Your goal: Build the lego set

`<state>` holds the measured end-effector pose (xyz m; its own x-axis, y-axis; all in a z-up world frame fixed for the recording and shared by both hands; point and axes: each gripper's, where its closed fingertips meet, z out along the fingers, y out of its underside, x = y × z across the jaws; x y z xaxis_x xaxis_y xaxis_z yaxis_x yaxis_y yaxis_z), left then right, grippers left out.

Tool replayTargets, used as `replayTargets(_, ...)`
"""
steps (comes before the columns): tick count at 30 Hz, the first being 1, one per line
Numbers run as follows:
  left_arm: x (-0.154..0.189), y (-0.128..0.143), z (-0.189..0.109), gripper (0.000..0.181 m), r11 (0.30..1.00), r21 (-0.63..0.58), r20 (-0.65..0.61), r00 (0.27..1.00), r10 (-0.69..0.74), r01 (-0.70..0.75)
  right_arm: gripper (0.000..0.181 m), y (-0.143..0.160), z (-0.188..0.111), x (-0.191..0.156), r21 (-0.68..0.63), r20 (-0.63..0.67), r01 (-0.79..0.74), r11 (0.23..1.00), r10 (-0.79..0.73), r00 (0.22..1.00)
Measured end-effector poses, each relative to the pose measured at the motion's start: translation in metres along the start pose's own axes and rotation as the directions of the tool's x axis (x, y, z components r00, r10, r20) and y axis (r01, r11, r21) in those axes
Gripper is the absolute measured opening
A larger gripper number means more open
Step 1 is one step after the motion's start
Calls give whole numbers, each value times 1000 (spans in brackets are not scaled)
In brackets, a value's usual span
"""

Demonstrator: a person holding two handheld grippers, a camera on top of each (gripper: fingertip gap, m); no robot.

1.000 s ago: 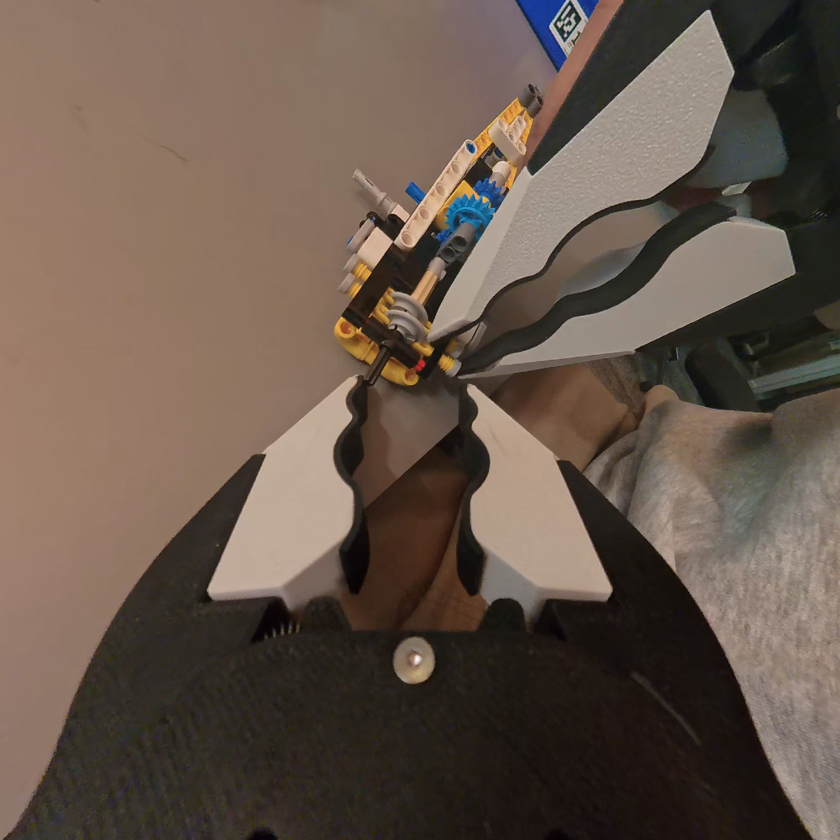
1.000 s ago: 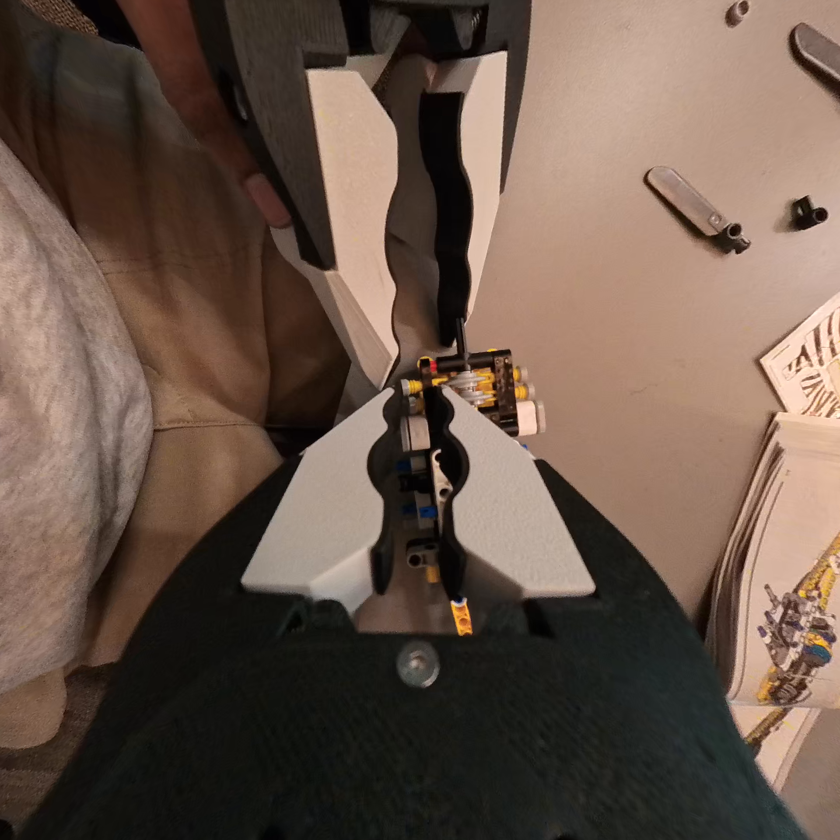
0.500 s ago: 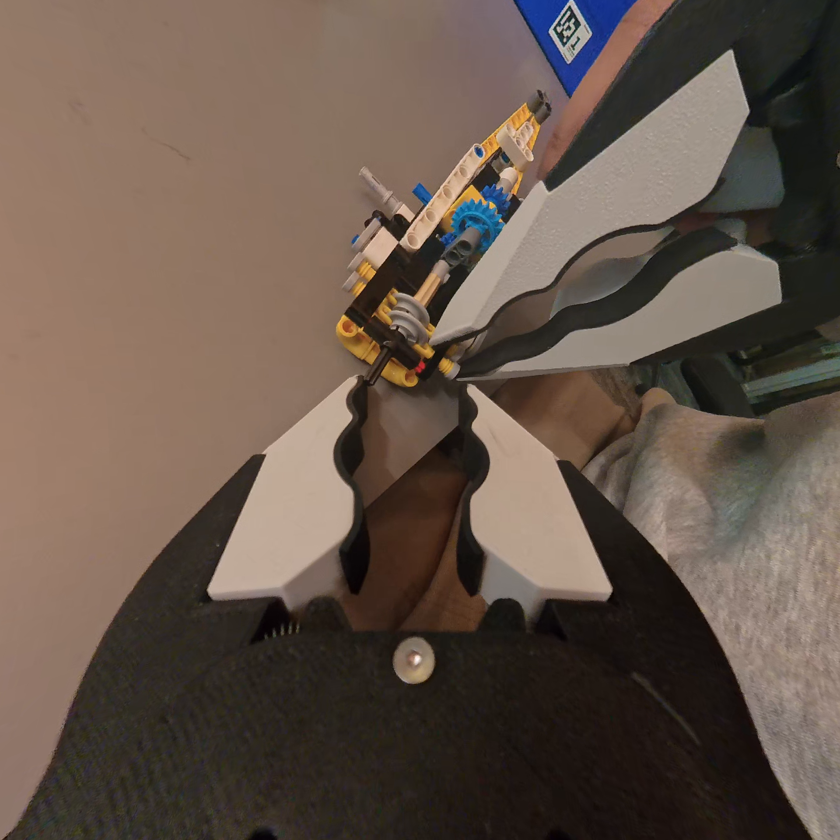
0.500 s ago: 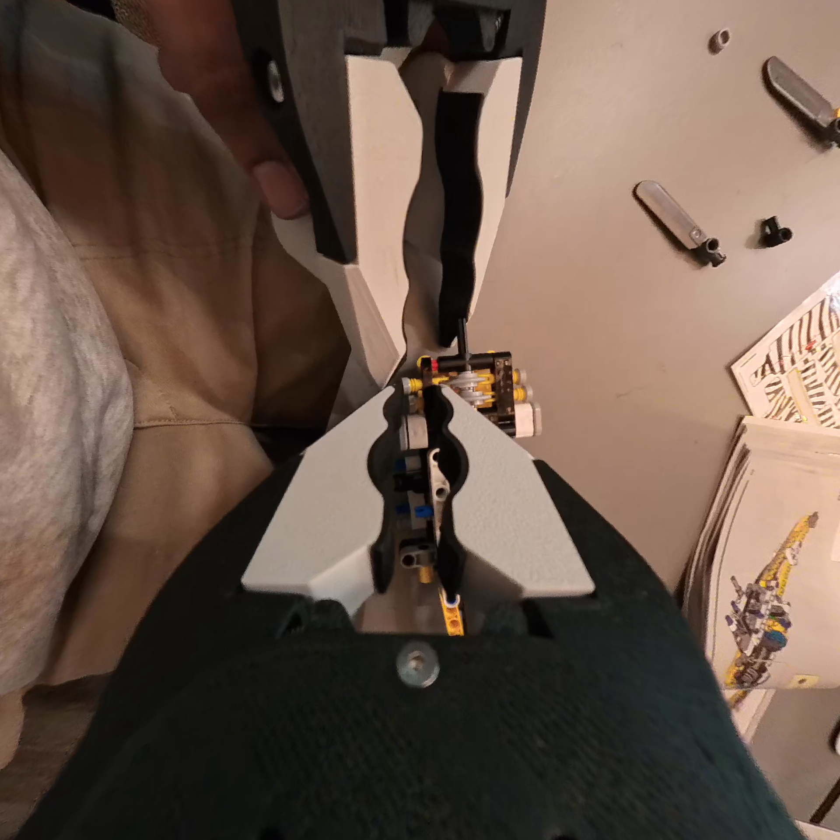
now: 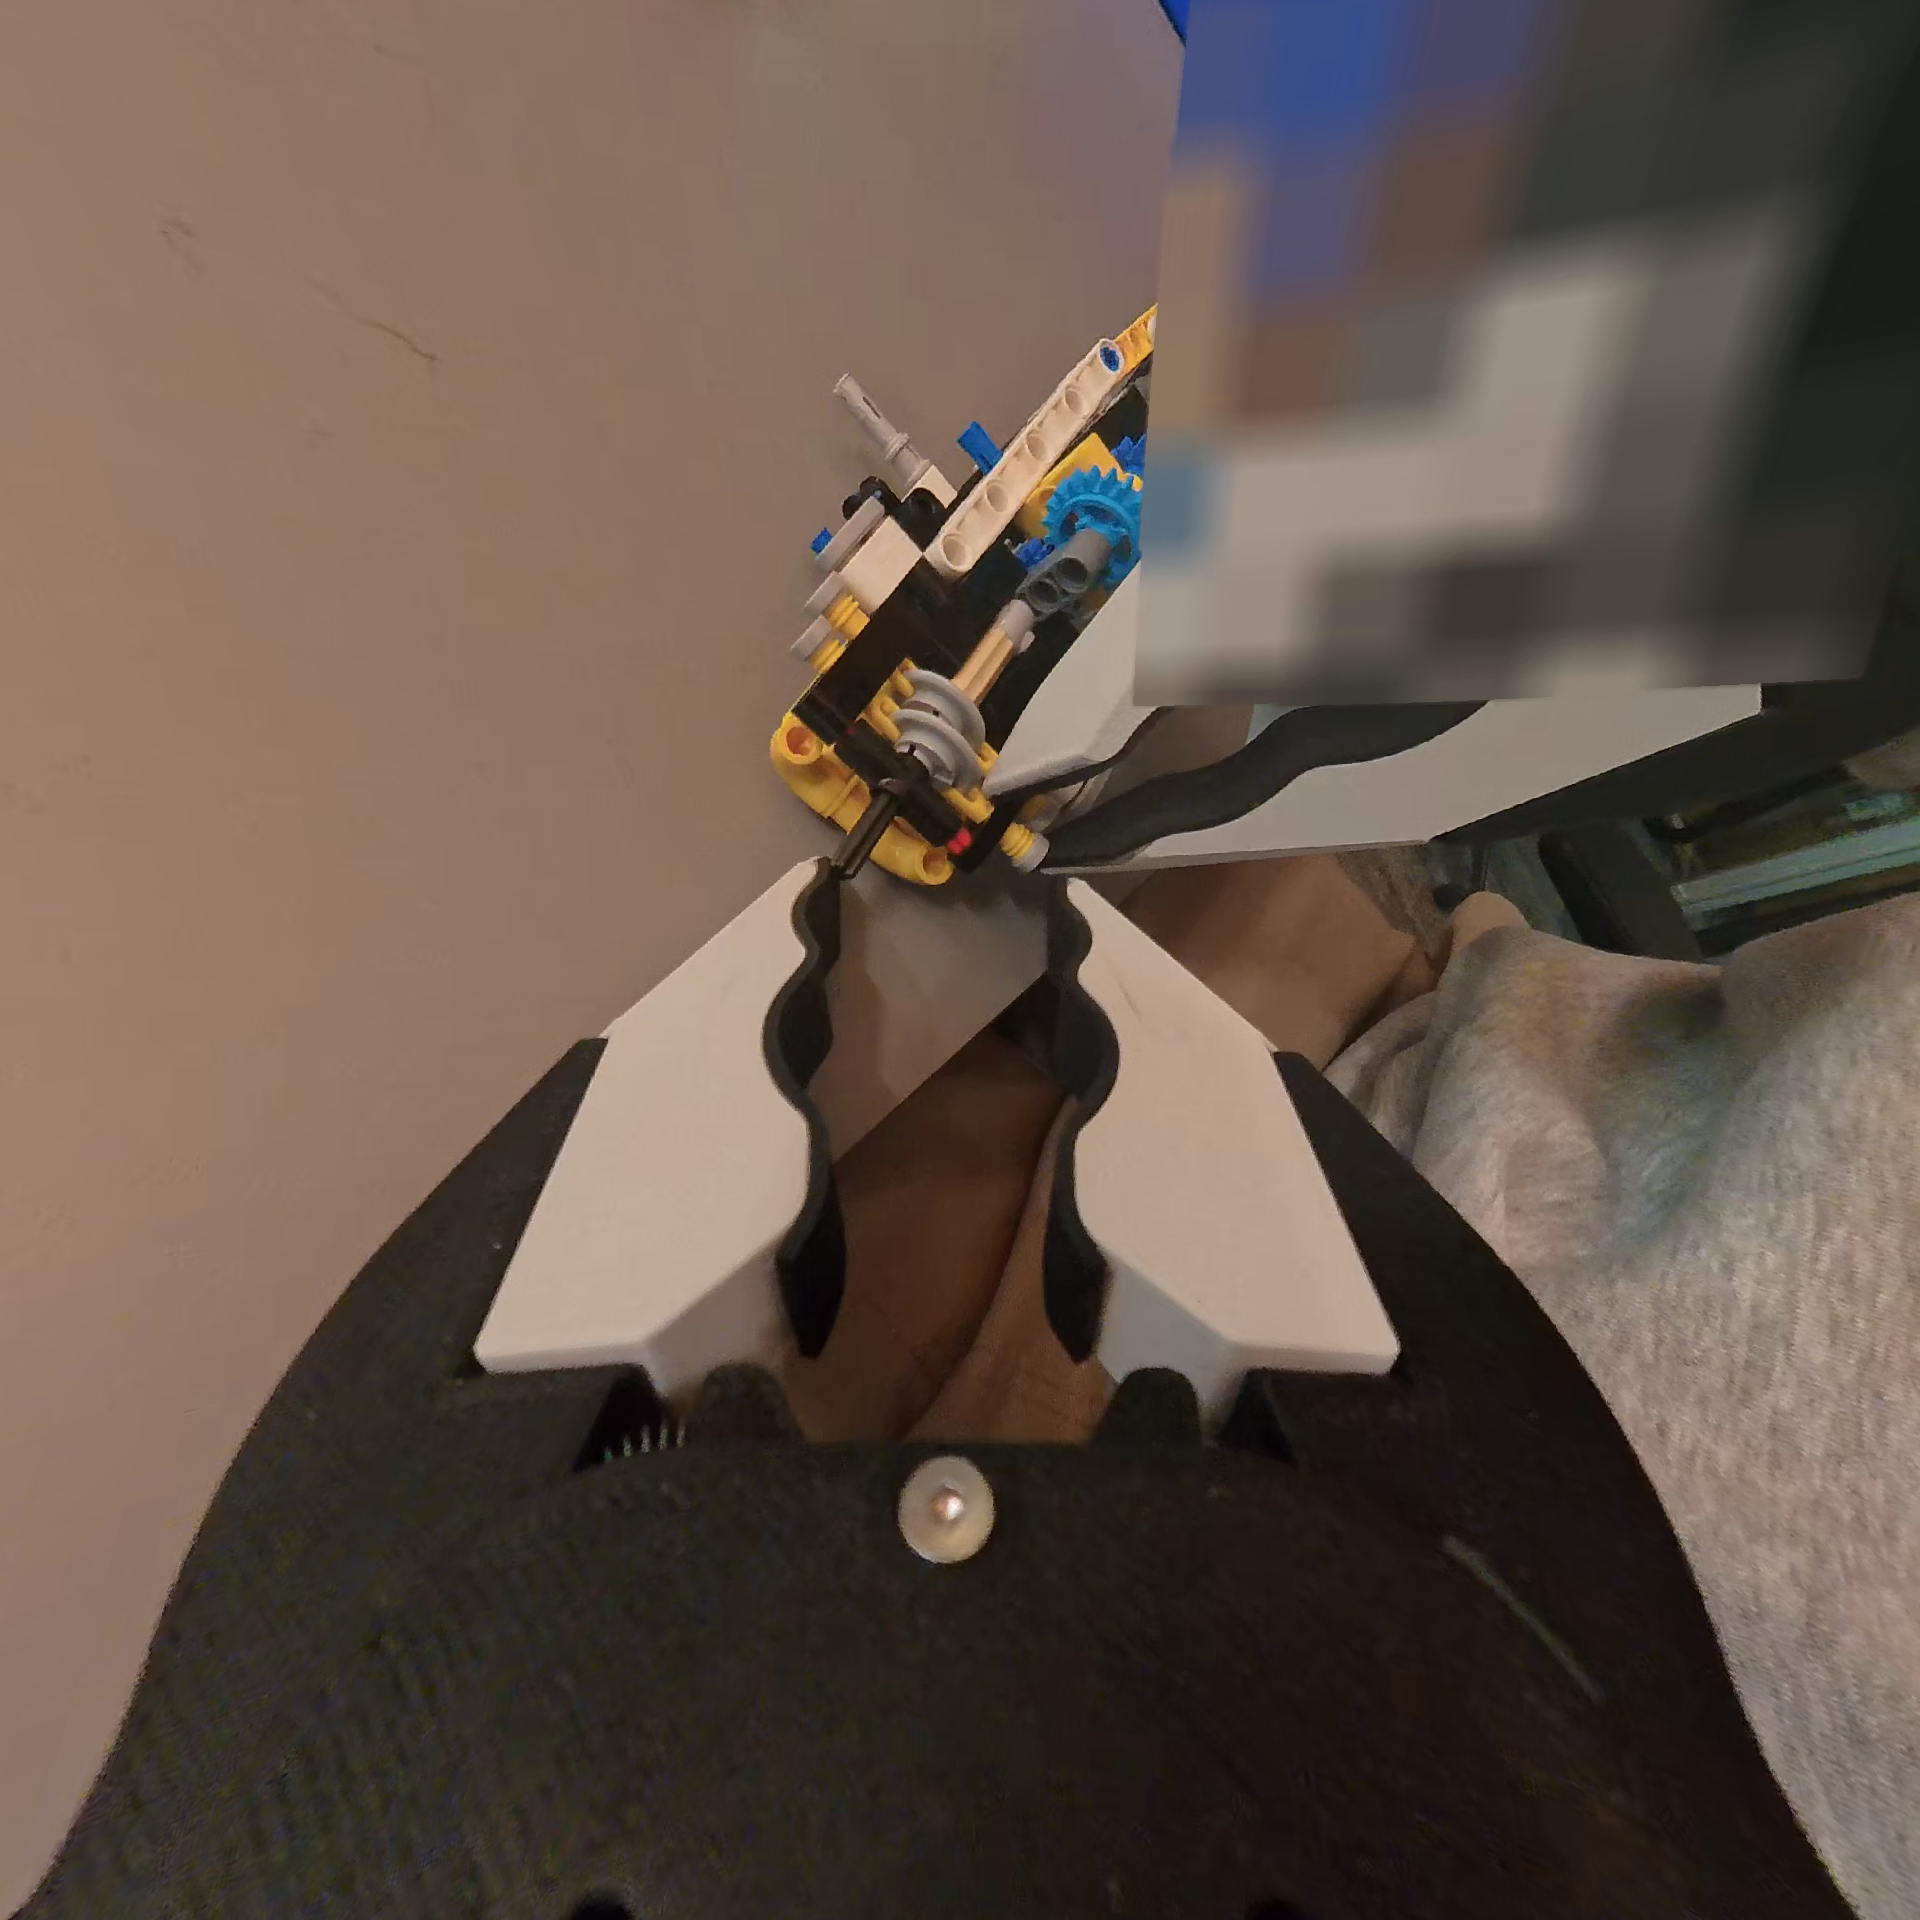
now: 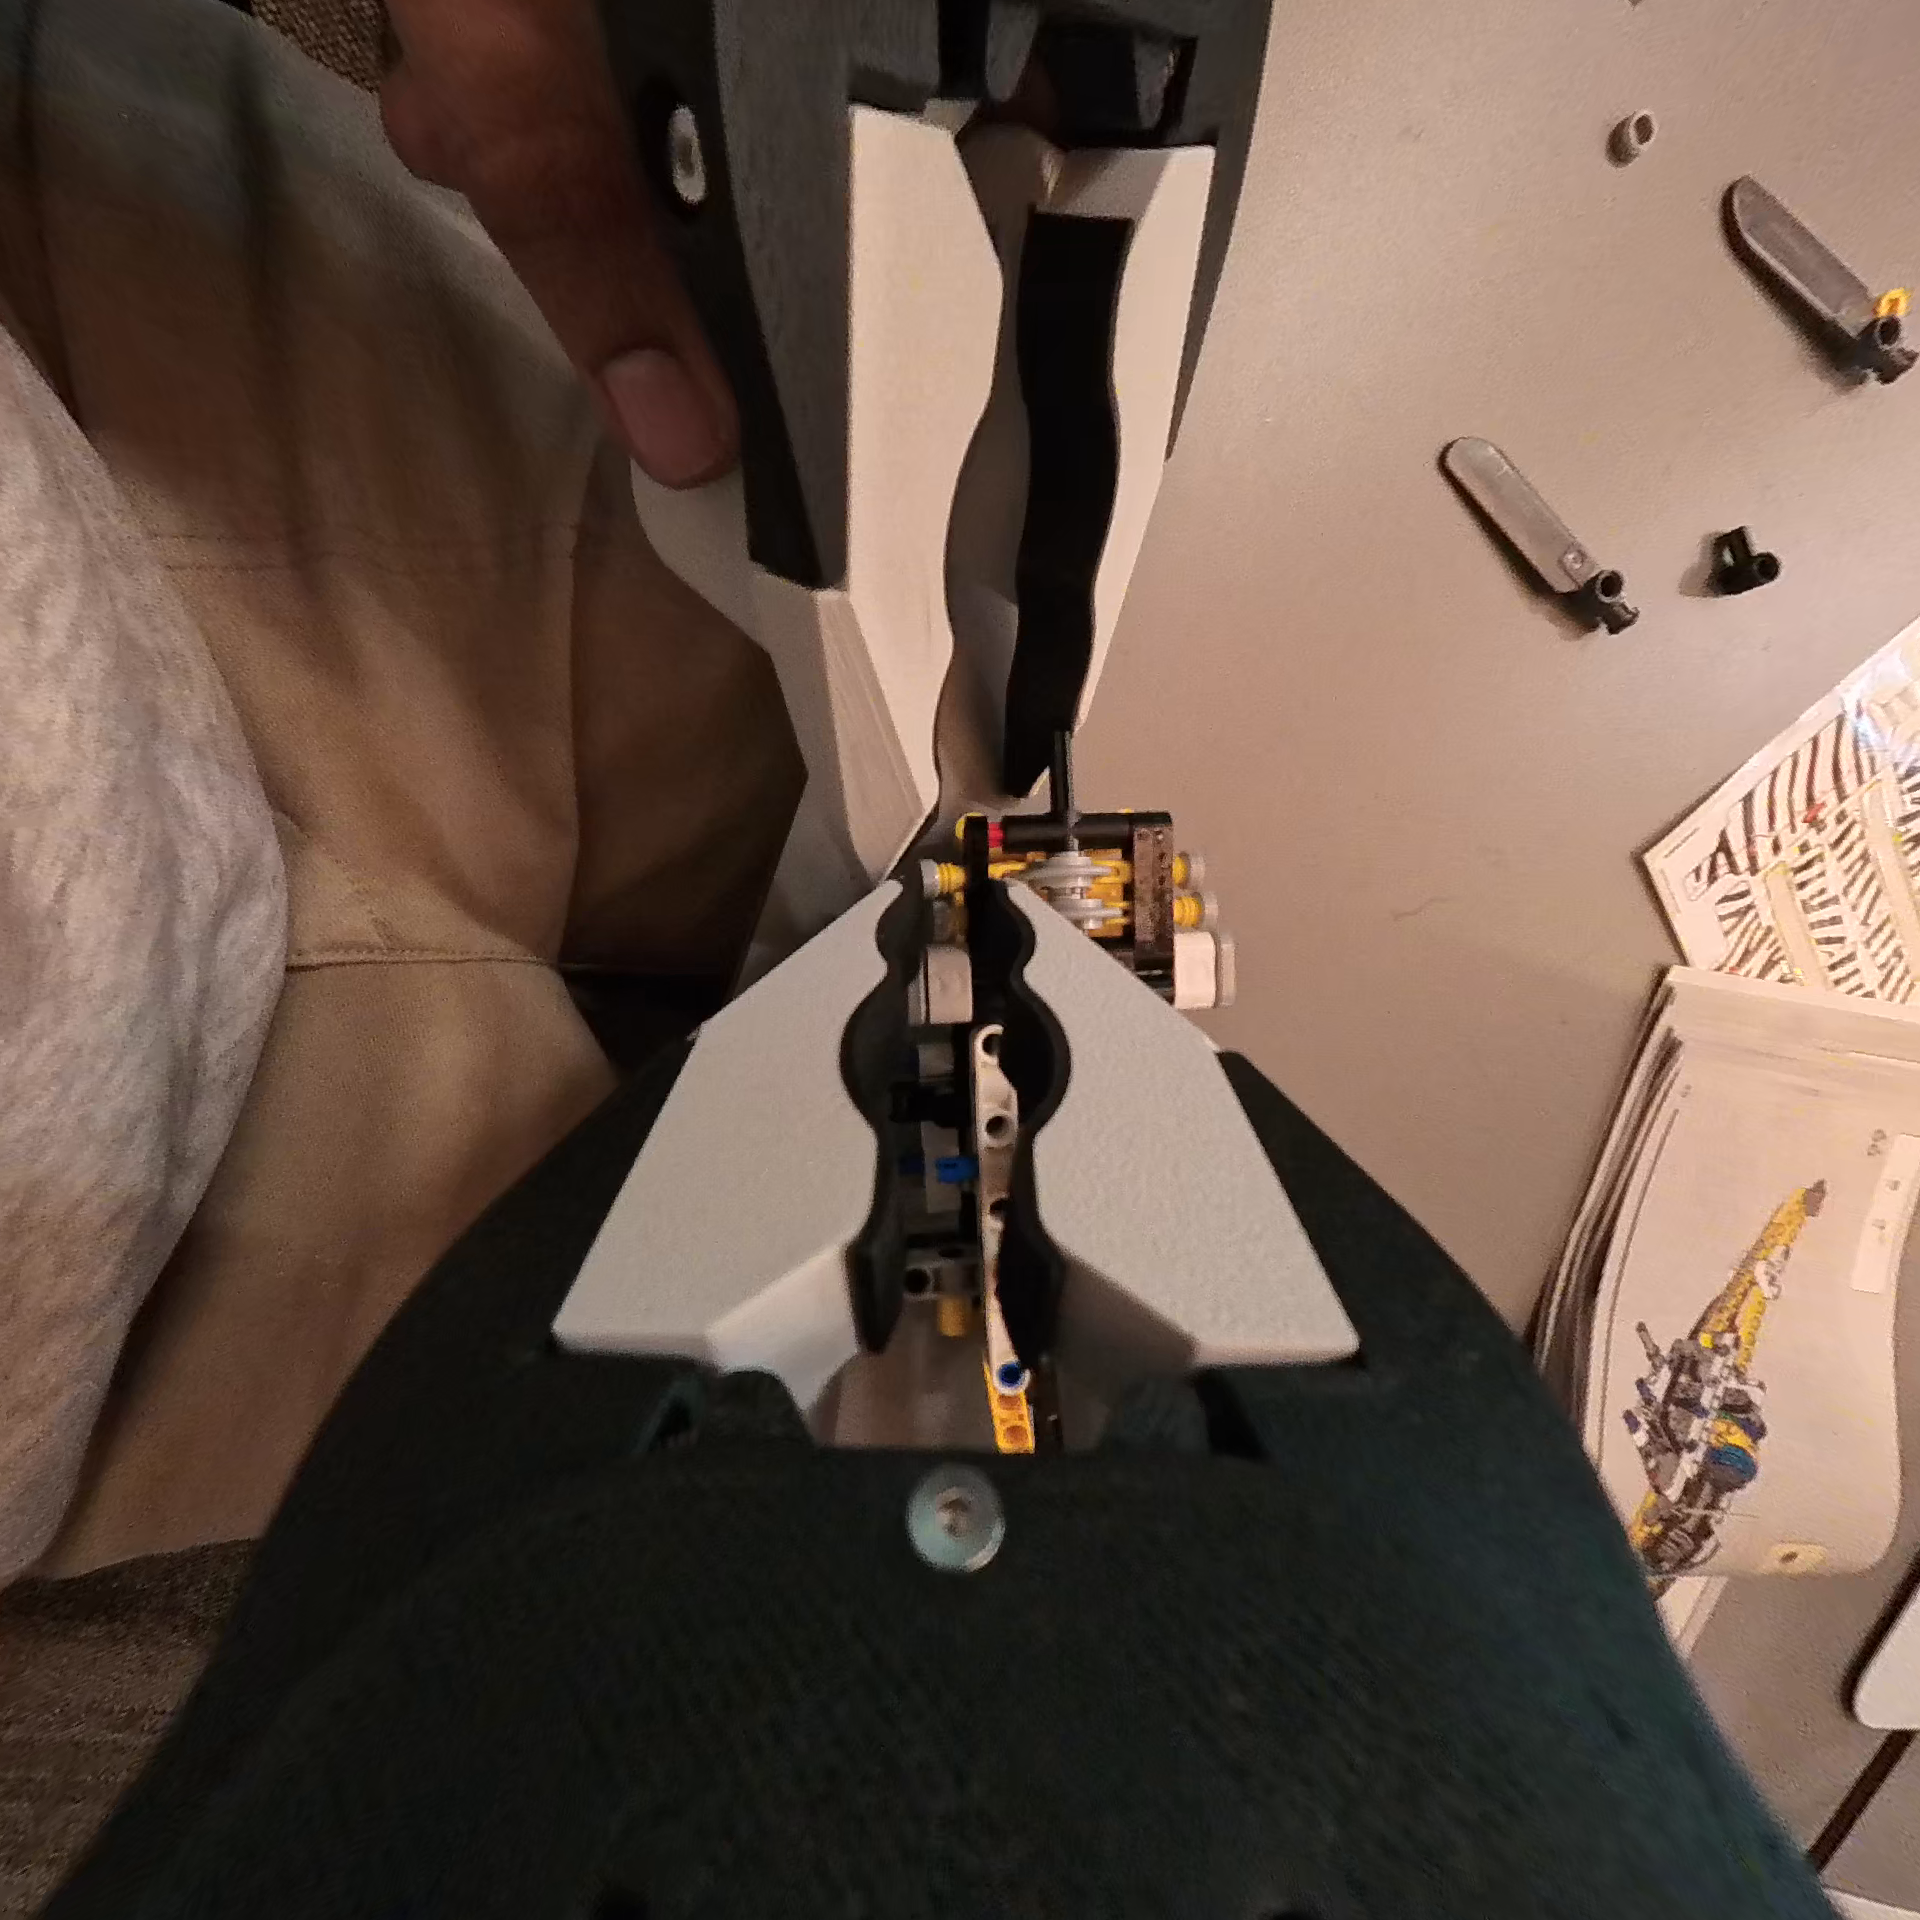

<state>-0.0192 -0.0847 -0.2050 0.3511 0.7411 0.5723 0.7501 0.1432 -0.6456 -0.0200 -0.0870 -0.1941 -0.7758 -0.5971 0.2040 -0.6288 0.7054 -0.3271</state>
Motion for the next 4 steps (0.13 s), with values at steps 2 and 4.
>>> replayTargets(2, 0, 0, 0, 38, 1000, 1, 0, 1000, -1, 1, 11, 0, 0, 0, 2, -3, 3, 1000, -3, 1000)
replayTargets(4, 0, 0, 0, 39, 1000, 1, -2, 1000, 0, 0, 10, 0, 0, 1, 6, -3, 0, 1000, 0, 1000)
